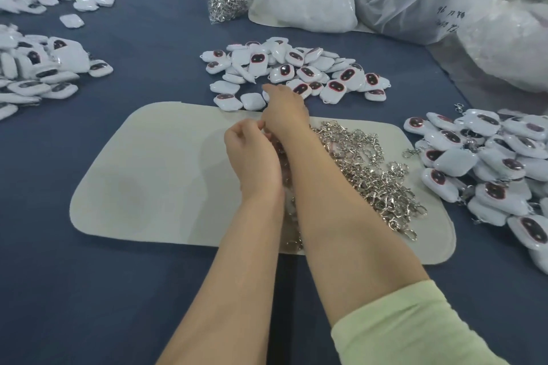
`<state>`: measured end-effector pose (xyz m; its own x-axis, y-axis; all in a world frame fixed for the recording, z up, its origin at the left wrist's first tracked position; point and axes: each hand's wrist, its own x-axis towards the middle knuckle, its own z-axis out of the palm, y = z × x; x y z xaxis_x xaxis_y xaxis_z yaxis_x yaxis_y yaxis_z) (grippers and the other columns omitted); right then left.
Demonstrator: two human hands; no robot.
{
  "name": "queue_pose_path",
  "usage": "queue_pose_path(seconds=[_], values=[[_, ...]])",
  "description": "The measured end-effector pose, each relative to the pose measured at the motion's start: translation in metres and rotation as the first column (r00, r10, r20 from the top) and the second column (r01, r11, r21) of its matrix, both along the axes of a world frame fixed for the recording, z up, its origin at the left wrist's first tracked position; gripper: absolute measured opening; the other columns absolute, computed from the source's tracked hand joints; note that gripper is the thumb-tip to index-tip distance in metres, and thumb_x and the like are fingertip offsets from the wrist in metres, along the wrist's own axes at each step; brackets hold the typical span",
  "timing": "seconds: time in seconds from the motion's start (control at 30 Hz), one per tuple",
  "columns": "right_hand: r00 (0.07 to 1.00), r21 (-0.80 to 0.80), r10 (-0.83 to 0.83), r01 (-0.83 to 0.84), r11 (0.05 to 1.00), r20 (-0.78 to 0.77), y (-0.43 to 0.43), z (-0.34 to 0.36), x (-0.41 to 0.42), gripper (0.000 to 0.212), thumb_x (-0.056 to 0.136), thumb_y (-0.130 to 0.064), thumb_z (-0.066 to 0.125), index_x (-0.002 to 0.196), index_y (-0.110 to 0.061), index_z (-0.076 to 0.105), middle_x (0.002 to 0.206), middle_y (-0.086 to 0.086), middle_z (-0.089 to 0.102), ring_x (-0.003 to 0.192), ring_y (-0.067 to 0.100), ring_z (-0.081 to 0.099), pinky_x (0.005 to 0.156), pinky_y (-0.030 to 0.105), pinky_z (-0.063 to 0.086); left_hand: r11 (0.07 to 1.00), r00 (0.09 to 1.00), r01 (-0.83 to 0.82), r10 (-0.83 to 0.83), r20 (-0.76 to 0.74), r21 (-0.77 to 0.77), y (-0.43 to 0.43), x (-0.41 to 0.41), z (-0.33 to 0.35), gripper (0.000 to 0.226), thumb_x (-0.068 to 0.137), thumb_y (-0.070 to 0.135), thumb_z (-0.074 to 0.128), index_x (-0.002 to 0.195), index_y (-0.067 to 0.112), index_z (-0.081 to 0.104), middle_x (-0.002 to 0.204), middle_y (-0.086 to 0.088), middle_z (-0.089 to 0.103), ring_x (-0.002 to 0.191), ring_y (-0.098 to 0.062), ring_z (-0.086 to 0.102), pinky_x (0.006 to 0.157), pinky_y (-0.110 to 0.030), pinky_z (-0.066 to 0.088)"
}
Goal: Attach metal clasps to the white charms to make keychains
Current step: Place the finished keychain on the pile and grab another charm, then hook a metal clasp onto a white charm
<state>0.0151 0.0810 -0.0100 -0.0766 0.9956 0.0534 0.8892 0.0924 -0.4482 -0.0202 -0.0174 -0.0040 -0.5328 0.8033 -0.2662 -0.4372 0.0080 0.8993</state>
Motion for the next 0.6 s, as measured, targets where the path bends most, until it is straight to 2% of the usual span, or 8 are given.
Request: queue_pose_path(seconds=[0.07, 0.2, 0.3, 0.4, 0.47, 0.5, 0.6], values=[[0.998, 0.009, -0.056, 0.056, 0.998, 0.010, 0.002, 0.000, -0.001, 0.052, 0.091, -0.011, 0.044, 0.141, -0.023, 0.040, 0.146, 0.005, 0.034, 0.132, 0.031, 0.030, 0.106, 0.043, 0.030, 1.000, 1.000, 0.003, -0.003, -0.003, -0.015, 0.000, 0.001, 0.000, 0.011, 0.091, 0.016, 0.042, 0.089, 0.016, 0.053, 0.086, 0.000, 0.064, 0.080, -0.018, 0.063, 0.076, -0.038, 0.051], [0.990, 0.030, -0.139, 0.138, 0.990, 0.033, 0.000, 0.001, -0.001, 0.038, 0.096, -0.020, 0.044, 0.133, -0.025, 0.051, 0.141, 0.005, 0.038, 0.131, 0.030, 0.030, 0.103, 0.043, 0.028, 1.000, 1.000, 0.010, -0.010, -0.004, -0.015, -0.002, 0.003, 0.000, 0.008, 0.090, 0.015, 0.045, 0.089, 0.016, 0.053, 0.088, -0.002, 0.064, 0.078, -0.016, 0.063, 0.076, -0.037, 0.051], [0.984, 0.039, -0.180, 0.180, 0.983, -0.018, -0.002, 0.007, 0.000, 0.033, 0.100, -0.029, 0.038, 0.127, -0.019, 0.055, 0.135, 0.008, 0.047, 0.128, 0.030, 0.035, 0.103, 0.043, 0.031, 1.000, 1.000, 0.016, -0.016, -0.013, -0.017, -0.002, 0.004, 0.000, 0.009, 0.091, 0.015, 0.046, 0.087, 0.020, 0.052, 0.088, 0.003, 0.061, 0.082, -0.016, 0.062, 0.085, -0.041, 0.051], [0.965, 0.091, -0.215, 0.231, 0.969, -0.151, -0.007, 0.017, 0.007, 0.034, 0.101, -0.030, 0.034, 0.116, -0.013, 0.060, 0.117, 0.008, 0.061, 0.115, 0.029, 0.049, 0.097, 0.040, 0.036, 0.999, 0.996, 0.040, -0.042, -0.078, -0.033, -0.001, 0.005, 0.000, 0.012, 0.092, 0.017, 0.044, 0.099, 0.019, 0.054, 0.102, 0.004, 0.061, 0.088, -0.014, 0.060, 0.096, -0.043, 0.048], [0.928, 0.123, -0.144, 0.196, 0.973, -0.344, -0.014, 0.024, 0.014, 0.032, 0.102, -0.030, 0.037, 0.107, -0.009, 0.061, 0.101, 0.006, 0.063, 0.098, 0.025, 0.055, 0.084, 0.033, 0.040, 0.996, 0.983, 0.085, -0.086, -0.163, -0.016, -0.003, 0.007, 0.000, 0.026, 0.094, 0.019, 0.045, 0.119, 0.016, 0.051, 0.120, -0.001, 0.057, 0.101, -0.018, 0.060, 0.098, -0.042, 0.046], [0.895, 0.132, -0.098, 0.172, 0.976, -0.436, -0.018, 0.027, 0.017, 0.029, 0.101, -0.029, 0.041, 0.104, -0.009, 0.061, 0.094, 0.002, 0.061, 0.091, 0.021, 0.054, 0.076, 0.028, 0.037, 0.994, 0.971, 0.110, -0.108, -0.214, -0.006, -0.005, 0.009, 0.000, 0.032, 0.095, 0.020, 0.045, 0.126, 0.016, 0.048, 0.124, 0.000, 0.055, 0.107, -0.021, 0.059, 0.098, -0.042, 0.046], [0.808, 0.128, -0.039, 0.142, 0.982, -0.589, -0.034, 0.035, 0.030, 0.018, 0.096, -0.029, 0.052, 0.102, -0.013, 0.060, 0.088, -0.006, 0.058, 0.076, 0.009, 0.052, 0.061, 0.020, 0.035, 0.984, 0.940, 0.177, -0.169, -0.296, -0.001, -0.007, 0.014, 0.002, 0.039, 0.096, 0.028, 0.048, 0.133, 0.019, 0.044, 0.121, 0.006, 0.055, 0.105, -0.023, 0.060, 0.094, -0.042, 0.047]])
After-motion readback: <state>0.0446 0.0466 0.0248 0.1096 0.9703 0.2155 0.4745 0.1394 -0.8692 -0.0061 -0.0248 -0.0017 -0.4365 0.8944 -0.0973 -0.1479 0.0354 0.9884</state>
